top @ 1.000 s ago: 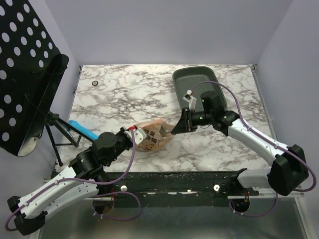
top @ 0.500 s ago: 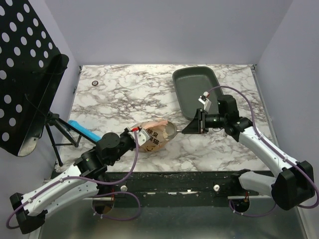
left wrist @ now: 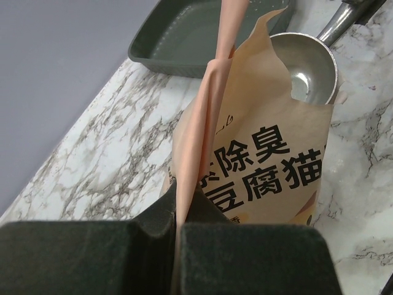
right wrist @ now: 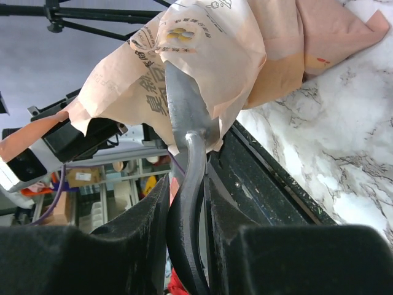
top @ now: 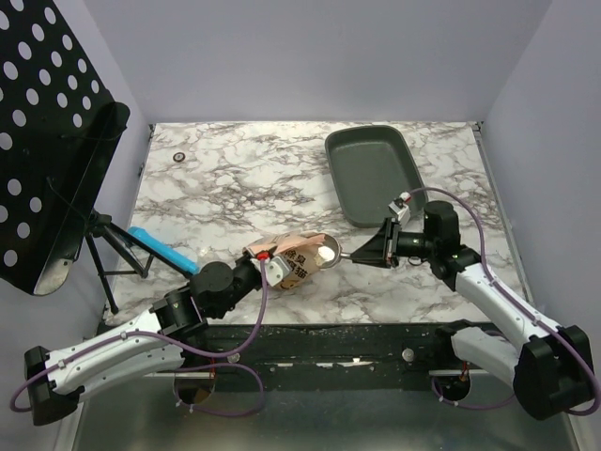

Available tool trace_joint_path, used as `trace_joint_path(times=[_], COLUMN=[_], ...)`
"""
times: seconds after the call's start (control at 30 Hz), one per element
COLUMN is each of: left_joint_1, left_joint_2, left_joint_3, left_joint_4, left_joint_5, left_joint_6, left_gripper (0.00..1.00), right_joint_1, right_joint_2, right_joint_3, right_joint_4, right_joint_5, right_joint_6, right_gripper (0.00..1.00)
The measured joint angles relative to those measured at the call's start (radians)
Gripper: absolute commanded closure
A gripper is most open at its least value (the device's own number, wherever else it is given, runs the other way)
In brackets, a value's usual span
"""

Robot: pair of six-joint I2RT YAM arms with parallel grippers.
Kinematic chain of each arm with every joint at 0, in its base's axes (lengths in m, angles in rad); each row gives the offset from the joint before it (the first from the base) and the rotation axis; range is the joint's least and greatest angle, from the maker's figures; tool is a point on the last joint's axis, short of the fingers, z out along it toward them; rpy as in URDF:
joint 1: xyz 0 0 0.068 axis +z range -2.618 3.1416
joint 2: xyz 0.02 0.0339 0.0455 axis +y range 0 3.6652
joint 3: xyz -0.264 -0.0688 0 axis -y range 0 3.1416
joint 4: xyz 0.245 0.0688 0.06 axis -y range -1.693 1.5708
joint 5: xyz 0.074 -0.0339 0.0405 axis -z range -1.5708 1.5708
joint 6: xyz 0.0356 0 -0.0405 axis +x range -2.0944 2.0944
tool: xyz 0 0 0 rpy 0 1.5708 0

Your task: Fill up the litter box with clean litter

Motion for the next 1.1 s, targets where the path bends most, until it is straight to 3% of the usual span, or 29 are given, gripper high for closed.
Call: trace_joint_path(times=[0.27, 0.7, 1.1], left_joint_1=[-0.014, -0.053, -0.077], left_joint_2=[0.029, 0.026, -0.145], left_joint_3=[-0.003, 0.0, 0.126], left_joint_4=[0.021, 0.025, -0.322], left_joint_5=[-0.034, -0.162, -0.2], left_joint_6=[0.011, 0.097, 0.249], left_gripper=[1.0, 1.0, 1.0], right_joint_1=[-0.002, -0.008, 0.012], right_joint_2=[0.0, -0.082, -0.082], right_joint_3=[-0.115, -0.18, -0.177], right_joint_4=[0.238, 0.363, 0.417], right_joint_5=[-0.038, -0.051, -0.048], right_joint_6=[0.182, 0.303, 0.314], right_gripper=[1.0, 1.0, 1.0])
